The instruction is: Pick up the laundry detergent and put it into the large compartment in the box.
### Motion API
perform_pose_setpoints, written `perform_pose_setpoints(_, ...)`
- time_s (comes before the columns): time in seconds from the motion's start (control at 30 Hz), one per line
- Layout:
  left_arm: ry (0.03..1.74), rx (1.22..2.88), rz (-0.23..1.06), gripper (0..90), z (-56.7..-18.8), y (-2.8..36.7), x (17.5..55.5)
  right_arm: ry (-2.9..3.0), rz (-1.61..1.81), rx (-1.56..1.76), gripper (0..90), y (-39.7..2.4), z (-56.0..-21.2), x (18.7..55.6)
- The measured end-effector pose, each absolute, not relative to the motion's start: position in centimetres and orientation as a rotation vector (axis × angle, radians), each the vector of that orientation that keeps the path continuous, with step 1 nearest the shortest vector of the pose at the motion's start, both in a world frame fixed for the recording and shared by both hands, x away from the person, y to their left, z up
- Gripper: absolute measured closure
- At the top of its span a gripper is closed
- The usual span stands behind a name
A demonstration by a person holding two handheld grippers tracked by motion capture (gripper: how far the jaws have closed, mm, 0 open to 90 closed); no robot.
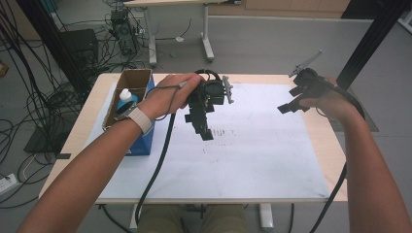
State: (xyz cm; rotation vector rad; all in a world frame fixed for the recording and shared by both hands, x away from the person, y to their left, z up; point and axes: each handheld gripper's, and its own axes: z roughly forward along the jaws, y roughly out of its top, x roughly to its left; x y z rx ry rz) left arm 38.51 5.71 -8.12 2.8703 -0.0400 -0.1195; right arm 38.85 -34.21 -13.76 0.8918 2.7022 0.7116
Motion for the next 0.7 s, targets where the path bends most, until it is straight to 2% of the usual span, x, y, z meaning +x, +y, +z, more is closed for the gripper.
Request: perform_pose_setpoints(0.7,-0.032,2.869,-0.12,5.3,-8.4,5.65,38.6,2.697,0.717,0.904,13.3,-34.78,-13.99,38.64)
